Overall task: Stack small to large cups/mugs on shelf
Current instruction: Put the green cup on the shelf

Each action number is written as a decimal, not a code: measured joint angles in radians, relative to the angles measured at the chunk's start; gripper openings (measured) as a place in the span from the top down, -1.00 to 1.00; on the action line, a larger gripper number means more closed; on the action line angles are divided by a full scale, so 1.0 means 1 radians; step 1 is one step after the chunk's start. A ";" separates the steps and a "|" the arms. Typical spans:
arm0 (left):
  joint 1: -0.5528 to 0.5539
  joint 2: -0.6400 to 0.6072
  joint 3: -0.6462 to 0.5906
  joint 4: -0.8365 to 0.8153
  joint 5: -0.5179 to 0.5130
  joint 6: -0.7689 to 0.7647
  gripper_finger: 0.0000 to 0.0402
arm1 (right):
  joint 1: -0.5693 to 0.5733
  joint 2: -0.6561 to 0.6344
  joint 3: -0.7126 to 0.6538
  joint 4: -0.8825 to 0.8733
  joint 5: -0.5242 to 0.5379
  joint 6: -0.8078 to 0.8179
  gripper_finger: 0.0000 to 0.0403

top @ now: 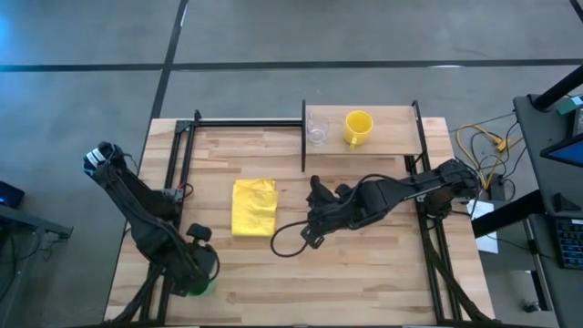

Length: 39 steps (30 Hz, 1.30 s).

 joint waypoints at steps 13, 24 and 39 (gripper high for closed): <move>0.036 -0.014 -0.057 0.060 0.000 0.013 0.88 | 0.061 0.018 0.016 0.370 -0.024 -0.611 0.68; 0.328 0.054 -0.010 0.114 -0.024 0.219 0.99 | 0.088 0.063 0.017 0.505 -0.068 -0.772 0.68; 0.716 0.395 0.317 0.228 0.077 0.465 1.00 | 0.102 0.043 0.016 0.007 -0.043 -0.404 0.68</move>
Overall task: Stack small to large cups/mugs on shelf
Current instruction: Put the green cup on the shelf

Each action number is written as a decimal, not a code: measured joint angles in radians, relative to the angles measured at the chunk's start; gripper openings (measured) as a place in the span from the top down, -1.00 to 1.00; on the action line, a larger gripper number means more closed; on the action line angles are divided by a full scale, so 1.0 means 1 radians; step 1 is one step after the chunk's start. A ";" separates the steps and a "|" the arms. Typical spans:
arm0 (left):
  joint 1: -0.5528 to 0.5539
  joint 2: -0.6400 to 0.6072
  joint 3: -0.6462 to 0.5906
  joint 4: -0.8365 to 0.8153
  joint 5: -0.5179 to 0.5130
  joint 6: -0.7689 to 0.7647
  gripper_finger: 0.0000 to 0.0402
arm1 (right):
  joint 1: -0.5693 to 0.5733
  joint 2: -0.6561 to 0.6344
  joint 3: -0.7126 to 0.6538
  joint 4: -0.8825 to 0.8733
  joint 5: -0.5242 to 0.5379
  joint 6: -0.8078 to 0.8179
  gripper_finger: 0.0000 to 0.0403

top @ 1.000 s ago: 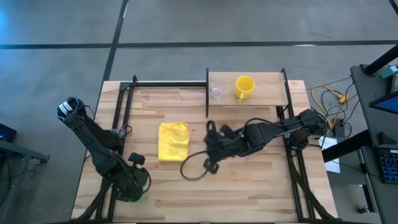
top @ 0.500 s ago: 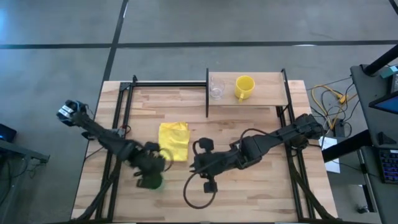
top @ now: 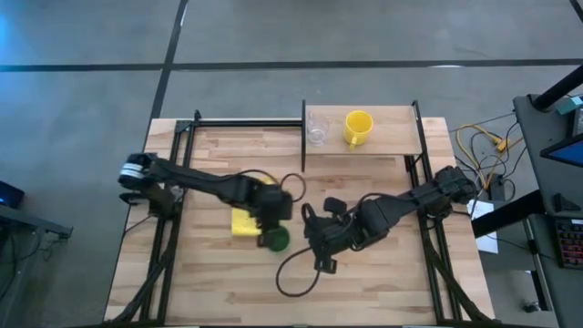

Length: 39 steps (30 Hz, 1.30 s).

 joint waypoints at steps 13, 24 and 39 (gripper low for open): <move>0.072 0.253 0.288 0.016 0.074 0.080 1.00 | 0.021 -0.001 0.000 -0.045 -0.007 -0.001 0.68; 0.084 0.249 0.328 -0.031 0.092 0.171 1.00 | 0.026 -0.016 0.000 -0.066 0.027 -0.004 0.68; 0.090 0.248 0.328 0.021 0.106 0.216 0.67 | 0.026 -0.013 0.000 -0.078 0.027 0.013 0.68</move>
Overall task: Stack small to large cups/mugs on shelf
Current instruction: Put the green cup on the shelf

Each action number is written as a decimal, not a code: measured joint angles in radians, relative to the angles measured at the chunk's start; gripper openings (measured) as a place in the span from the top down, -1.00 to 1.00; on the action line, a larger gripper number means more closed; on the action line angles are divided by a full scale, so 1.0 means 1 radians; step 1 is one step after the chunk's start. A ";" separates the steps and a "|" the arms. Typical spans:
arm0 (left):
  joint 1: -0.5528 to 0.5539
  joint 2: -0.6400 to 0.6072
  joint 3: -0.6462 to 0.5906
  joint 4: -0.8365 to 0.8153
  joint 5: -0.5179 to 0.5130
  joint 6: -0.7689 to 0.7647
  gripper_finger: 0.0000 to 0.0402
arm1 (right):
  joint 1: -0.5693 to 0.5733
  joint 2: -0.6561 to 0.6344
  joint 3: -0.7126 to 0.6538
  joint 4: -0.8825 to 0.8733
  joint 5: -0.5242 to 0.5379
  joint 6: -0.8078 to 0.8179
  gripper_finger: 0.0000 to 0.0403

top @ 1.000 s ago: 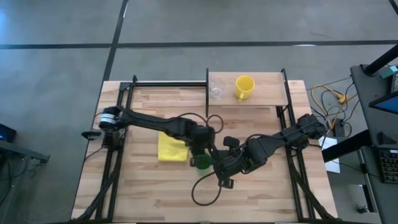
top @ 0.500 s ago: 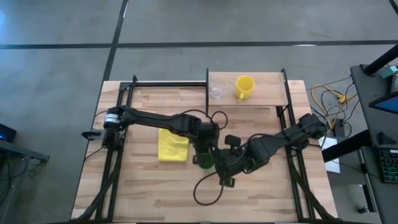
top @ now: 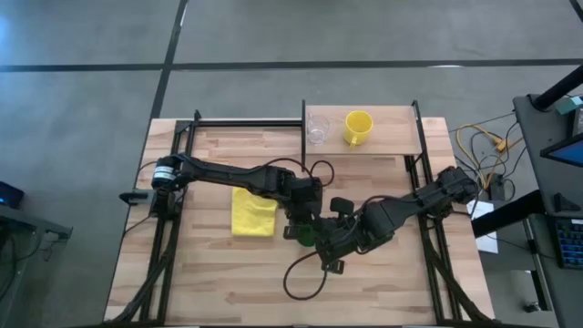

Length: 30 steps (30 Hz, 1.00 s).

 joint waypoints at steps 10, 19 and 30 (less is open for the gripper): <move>0.000 -0.025 0.025 0.003 -0.010 -0.037 0.56 | 0.002 0.015 0.000 0.023 -0.061 -0.041 0.68; -0.006 -0.214 0.017 -0.223 0.006 -0.078 0.56 | 0.013 0.022 -0.008 0.083 -0.061 -0.052 0.68; -0.009 -0.539 0.016 -0.397 -0.026 -0.083 0.56 | -0.047 0.022 -0.124 0.150 -0.090 -0.073 0.57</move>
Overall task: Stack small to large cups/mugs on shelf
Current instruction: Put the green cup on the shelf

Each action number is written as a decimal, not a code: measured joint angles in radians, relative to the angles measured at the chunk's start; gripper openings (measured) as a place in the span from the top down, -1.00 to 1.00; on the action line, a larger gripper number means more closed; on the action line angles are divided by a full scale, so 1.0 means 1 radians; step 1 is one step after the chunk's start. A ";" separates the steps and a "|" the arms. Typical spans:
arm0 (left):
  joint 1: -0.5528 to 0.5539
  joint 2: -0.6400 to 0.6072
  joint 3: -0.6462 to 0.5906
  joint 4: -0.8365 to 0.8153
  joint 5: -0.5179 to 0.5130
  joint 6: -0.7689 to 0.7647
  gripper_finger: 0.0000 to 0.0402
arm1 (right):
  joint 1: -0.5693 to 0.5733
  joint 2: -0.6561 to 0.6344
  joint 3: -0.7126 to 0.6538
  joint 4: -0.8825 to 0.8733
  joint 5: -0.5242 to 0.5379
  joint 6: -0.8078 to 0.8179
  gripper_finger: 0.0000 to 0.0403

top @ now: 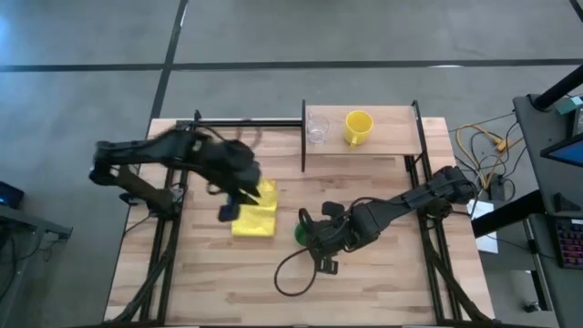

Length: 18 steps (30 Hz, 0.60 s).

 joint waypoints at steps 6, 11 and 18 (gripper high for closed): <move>0.000 -0.110 0.000 0.009 -0.142 -0.024 0.56 | -0.025 0.001 -0.074 0.104 -0.002 -0.004 0.51; 0.000 -0.142 -0.001 0.016 -0.162 -0.024 0.56 | -0.032 0.001 -0.117 0.143 -0.059 -0.004 0.50; 0.000 -0.123 -0.003 0.016 -0.163 -0.022 0.56 | -0.032 0.001 -0.172 0.217 -0.076 -0.004 0.50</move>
